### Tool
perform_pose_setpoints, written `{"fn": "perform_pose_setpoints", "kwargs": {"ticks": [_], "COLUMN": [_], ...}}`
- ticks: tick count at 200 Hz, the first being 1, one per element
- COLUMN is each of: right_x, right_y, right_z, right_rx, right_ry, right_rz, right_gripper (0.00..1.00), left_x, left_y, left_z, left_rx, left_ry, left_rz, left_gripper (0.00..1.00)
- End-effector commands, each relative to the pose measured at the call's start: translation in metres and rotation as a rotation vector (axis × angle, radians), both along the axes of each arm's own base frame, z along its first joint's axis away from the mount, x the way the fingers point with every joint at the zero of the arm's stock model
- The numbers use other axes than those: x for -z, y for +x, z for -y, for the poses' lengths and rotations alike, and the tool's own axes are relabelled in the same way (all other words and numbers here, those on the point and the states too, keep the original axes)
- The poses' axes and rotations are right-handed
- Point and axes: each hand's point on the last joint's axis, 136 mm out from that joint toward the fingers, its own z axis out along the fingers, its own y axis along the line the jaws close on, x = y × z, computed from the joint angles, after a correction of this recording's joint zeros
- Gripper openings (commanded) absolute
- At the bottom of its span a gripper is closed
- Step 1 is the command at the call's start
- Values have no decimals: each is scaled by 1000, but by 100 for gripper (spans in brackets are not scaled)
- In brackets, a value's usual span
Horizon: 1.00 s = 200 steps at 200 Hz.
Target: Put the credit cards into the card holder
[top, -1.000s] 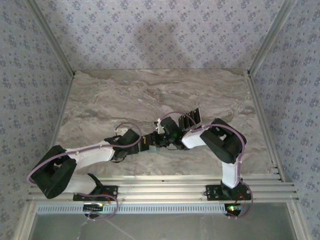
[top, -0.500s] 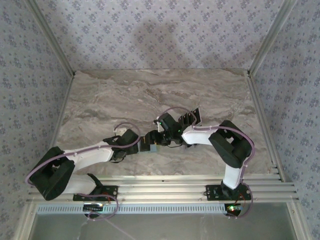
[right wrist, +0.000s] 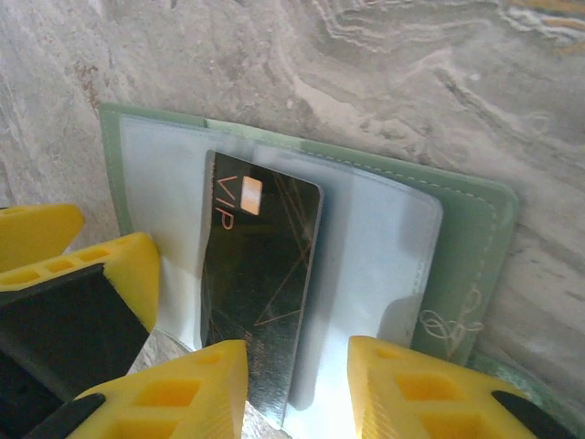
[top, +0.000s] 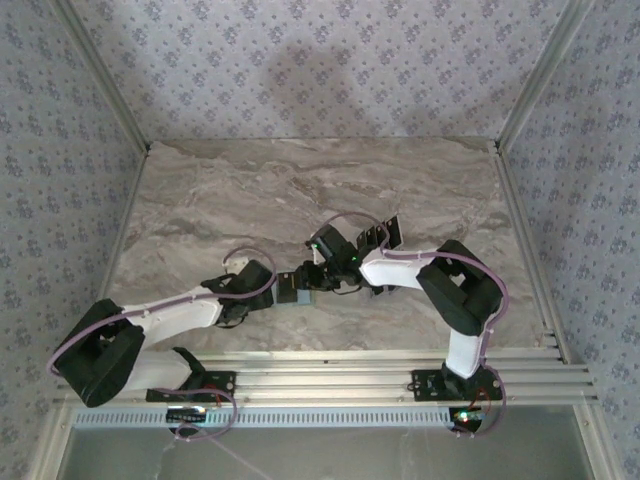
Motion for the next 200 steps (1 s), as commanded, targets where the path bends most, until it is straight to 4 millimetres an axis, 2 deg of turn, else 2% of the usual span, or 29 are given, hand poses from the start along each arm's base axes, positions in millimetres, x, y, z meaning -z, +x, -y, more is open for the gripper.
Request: {"fn": "perform_pose_setpoints", "kwargs": {"ticks": [1,84,128,200], "right_x": [2,14,14,12], "right_y": [2,2,2,2], "right_z": [-4,-8,-12,-25], "right_rx": [-9,-6,-14,-29], "right_ry": [-26,-52,-44,-29], "right_rz": [5,-14,-16,-17], "right_gripper": [32,31,17,10], "left_x": [9,11,12,13], "left_y": [-11,-12,-13,-13], "left_z": [-9,-10,-11,-11], "left_rx": [-10,-3,-3,-1], "left_ry": [20,20,19,20], "left_rz": [-41,-42,-42,-44], "left_gripper": [86,86,86,86]}}
